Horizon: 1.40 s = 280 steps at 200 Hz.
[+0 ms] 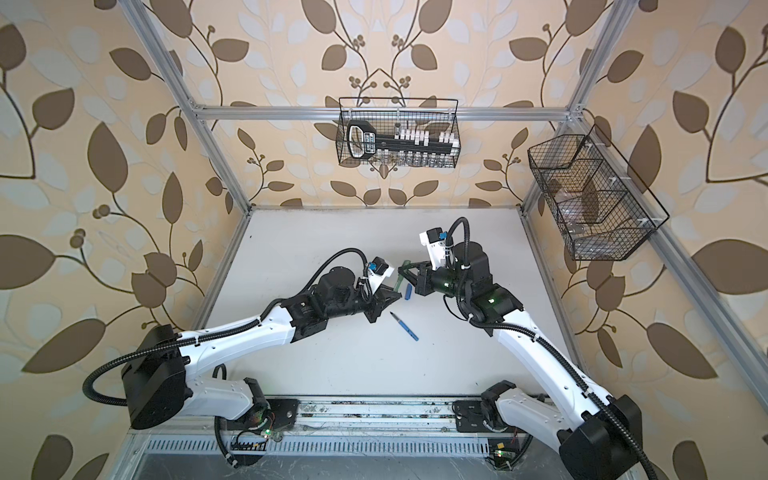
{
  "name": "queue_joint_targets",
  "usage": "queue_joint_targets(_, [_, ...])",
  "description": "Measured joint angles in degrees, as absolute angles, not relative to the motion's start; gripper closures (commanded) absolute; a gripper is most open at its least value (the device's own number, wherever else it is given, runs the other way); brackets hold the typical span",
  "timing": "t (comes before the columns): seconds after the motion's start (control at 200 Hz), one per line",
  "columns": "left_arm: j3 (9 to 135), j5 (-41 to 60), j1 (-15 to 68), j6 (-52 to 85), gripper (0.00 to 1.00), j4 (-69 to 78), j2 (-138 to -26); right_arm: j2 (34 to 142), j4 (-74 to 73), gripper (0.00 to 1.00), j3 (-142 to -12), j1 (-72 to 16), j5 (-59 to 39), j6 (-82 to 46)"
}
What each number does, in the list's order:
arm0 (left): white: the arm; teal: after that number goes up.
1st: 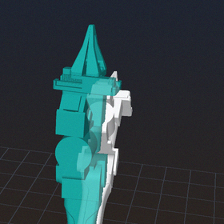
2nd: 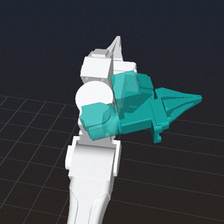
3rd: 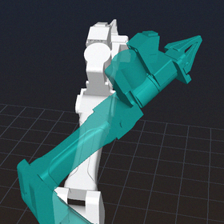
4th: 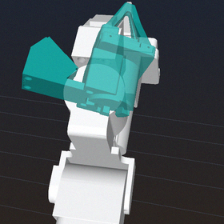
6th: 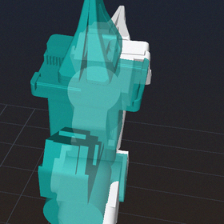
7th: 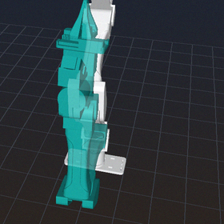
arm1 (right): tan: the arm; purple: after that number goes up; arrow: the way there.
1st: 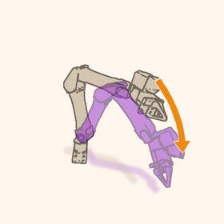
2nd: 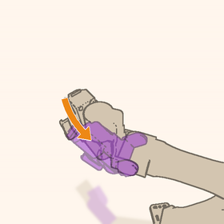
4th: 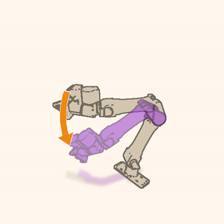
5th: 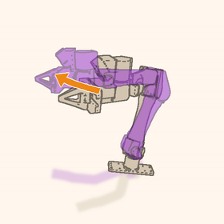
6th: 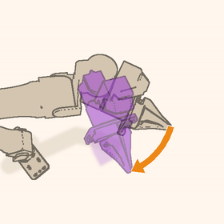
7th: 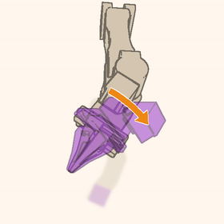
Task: Insert the pens into the pen caps
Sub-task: 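Pull the capped green pen from the left gripper with the right gripper, then lower the capped green pen onto the table and release it with the right gripper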
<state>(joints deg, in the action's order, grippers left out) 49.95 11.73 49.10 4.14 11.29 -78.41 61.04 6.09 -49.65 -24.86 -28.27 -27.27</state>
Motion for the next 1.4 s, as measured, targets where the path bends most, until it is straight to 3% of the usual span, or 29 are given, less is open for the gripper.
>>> queue_joint_targets(0.445, [52.53,9.19,48.64,1.37,1.00,12.05,-80.99,59.72,-2.46,1.00,-45.39,-25.15,-23.73,-29.08])
queue_joint_targets(0.735, [53.39,13.04,47.81,2.44,1.00,14.79,-82.43,60.53,4.32,1.00,-50.24,-22.55,-25.91,-26.15])
queue_joint_targets(0.81, [53.39,13.41,47.77,3.25,0.73,15.68,-82.72,61.28,6.39,1.00,-51.72,-21.41,-27.29,-25.15])
queue_joint_targets(0.92, [53.39,13.21,47.40,4.73,0.46,18.20,-82.63,62.83,12.73,1.00,-54.26,-19.29,-28.45,-23.11])
queue_joint_targets(1.11, [51.44,12.45,46.83,6.37,0.26,17.72,-80.27,66.11,24.64,1.00,-60.29,-16.51,-22.65,-17.87])
queue_joint_targets(1.289, [47.37,3.60,46.83,10.33,0.02,8.62,-73.36,68.73,33.34,1.00,-64.42,-16.47,-11.68,-13.04])
queue_joint_targets(1.399, [45.47,-4.23,46.78,11.44,0.01,3.66,-68.71,72.10,37.39,1.00,-64.42,-16.21,-5.76,-11.25])
